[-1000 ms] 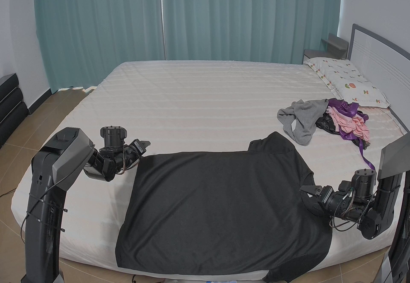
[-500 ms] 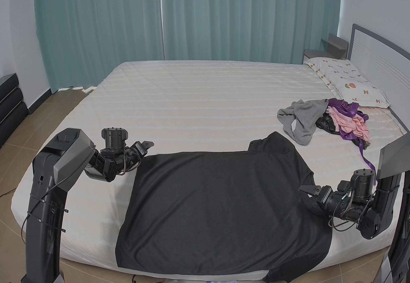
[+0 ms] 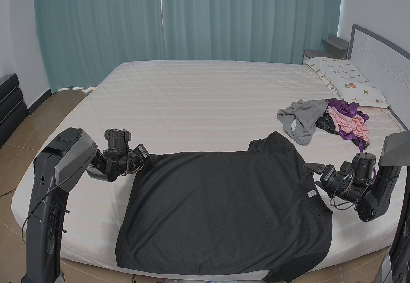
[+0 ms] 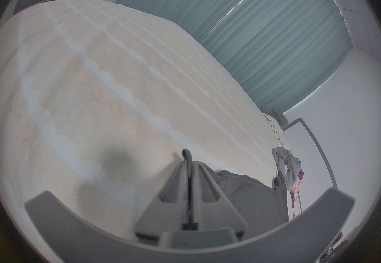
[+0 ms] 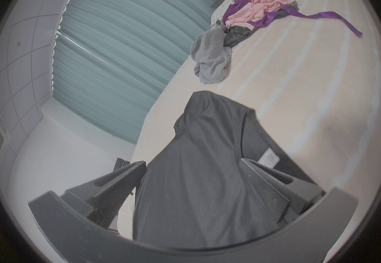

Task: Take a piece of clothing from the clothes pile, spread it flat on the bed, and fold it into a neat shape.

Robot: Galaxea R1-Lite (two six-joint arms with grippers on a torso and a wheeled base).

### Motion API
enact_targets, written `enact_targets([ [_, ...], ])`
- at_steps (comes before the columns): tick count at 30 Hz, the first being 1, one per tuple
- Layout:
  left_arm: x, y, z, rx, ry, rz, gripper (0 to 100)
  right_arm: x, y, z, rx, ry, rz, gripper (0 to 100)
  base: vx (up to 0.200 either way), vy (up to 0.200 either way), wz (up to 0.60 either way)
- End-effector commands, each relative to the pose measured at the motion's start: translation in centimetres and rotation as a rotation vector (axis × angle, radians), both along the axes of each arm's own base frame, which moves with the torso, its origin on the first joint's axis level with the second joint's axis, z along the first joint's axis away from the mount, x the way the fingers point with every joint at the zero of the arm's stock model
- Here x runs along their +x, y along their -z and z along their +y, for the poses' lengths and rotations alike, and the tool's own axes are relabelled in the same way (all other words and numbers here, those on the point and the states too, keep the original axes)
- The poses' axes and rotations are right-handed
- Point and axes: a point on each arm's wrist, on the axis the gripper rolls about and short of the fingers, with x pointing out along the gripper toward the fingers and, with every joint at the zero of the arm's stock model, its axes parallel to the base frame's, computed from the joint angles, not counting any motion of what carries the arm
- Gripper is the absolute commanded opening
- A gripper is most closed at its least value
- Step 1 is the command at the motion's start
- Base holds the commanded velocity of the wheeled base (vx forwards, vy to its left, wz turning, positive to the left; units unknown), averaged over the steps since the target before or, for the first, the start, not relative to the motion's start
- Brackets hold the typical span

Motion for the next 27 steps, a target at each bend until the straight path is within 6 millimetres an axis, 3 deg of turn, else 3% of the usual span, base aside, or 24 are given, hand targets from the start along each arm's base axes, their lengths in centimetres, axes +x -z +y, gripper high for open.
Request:
enact_targets([
  [1, 0.1, -0.7, 0.3, 0.004, -0.022, -0.018, 0, 4.8, -0.6, -1.3, -0.003, 0.035, -0.016, 100, 0.0, 0.0, 0.0],
  [5, 0.1, -1.5, 0.6, 0.009, -0.044, -0.032, 0, 7.8, -0.7, -1.5, -0.005, 0.039, 0.039, 100, 0.0, 0.0, 0.0],
  [6, 0.2, -2.0, 0.7, 0.003, -0.073, -0.043, 0, 9.4, -0.2, -1.4, -0.008, 0.036, 0.056, 100, 0.0, 0.0, 0.0],
  [12, 0.3, -4.3, 1.0, -0.041, -0.129, -0.082, 0, 13.2, 1.8, -1.6, -0.029, 0.027, 0.077, 100, 0.0, 0.0, 0.0],
  [16, 0.4, -4.2, 1.2, -0.052, -0.138, -0.083, 0, 16.0, 3.2, -2.1, -0.032, 0.032, 0.102, 100, 0.0, 0.0, 0.0],
  [27, 0.3, -4.0, 1.2, -0.058, -0.131, -0.077, 0, 17.9, 5.7, -2.3, -0.079, 0.017, 0.115, 100, 0.0, 0.0, 0.0],
])
